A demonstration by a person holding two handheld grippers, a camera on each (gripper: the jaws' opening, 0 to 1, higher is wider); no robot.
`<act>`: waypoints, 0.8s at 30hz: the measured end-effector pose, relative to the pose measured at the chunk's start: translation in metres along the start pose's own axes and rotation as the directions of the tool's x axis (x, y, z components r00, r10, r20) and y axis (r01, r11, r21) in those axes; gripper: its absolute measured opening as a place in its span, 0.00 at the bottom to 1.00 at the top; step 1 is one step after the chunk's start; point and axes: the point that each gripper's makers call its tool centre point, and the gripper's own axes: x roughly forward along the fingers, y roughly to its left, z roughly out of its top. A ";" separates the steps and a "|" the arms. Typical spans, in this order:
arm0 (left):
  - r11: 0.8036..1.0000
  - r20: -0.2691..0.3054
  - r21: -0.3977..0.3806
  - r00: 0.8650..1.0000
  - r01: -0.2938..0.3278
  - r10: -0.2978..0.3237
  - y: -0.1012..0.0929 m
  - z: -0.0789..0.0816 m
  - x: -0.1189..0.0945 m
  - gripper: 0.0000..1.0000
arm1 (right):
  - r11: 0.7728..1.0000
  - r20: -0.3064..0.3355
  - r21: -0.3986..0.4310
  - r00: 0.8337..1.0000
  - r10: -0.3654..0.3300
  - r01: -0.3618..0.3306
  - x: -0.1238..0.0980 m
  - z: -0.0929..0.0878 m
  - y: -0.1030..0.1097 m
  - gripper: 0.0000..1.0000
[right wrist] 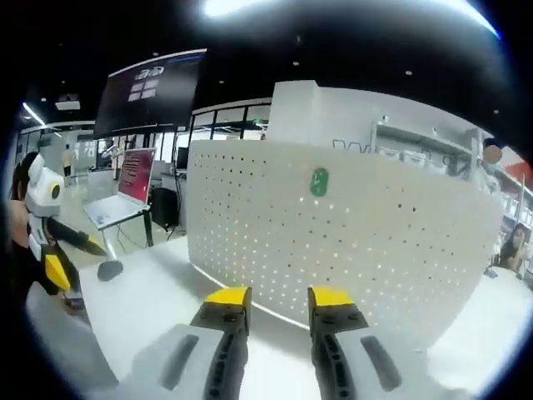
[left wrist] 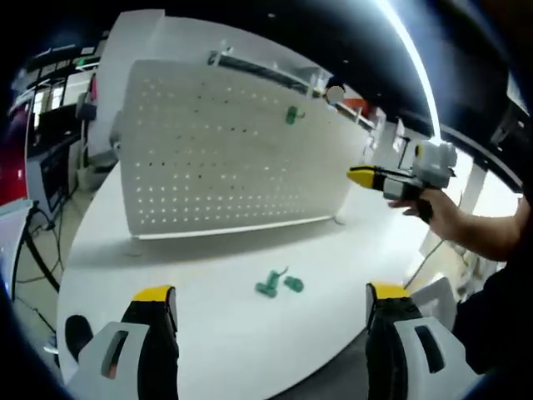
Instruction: Insert the hook assembly into the mounting plate slot until the hook locks in place.
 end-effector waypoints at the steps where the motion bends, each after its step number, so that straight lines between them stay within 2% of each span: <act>1: 1.000 0.001 -0.002 1.000 -0.001 0.001 0.000 -0.001 -0.001 0.95 | 1.000 -0.010 -0.011 1.000 0.006 -0.006 -0.003 -0.006 0.003 0.25; 3: 1.000 0.001 -0.007 1.000 -0.003 0.003 0.000 -0.003 -0.002 0.95 | 0.997 -0.045 -0.070 0.999 0.011 -0.015 -0.010 -0.019 0.007 0.25; 10: 1.000 -0.013 -0.019 1.000 -0.011 0.011 -0.001 -0.014 -0.006 0.94 | 0.998 -0.106 -0.033 0.993 0.044 -0.048 -0.030 -0.050 0.020 0.26; 18: 1.000 -0.024 -0.012 1.000 -0.013 0.012 -0.003 -0.017 -0.006 0.94 | 0.998 -0.159 0.015 0.985 0.059 -0.057 -0.050 -0.074 0.029 0.27; 19: 1.000 -0.025 -0.012 1.000 -0.013 0.013 -0.003 -0.018 -0.006 0.94 | 0.998 -0.164 0.016 0.984 0.063 -0.061 -0.051 -0.077 0.031 0.27; 21: 1.000 -0.023 -0.012 1.000 -0.013 0.013 -0.003 -0.017 -0.006 0.93 | 0.997 -0.202 -0.038 0.978 0.057 -0.066 -0.056 -0.087 0.033 0.27; 24: 1.000 -0.028 -0.010 1.000 -0.010 0.010 -0.005 -0.018 -0.005 0.93 | 0.996 -0.212 -0.030 0.975 0.074 -0.082 -0.061 -0.093 0.040 0.27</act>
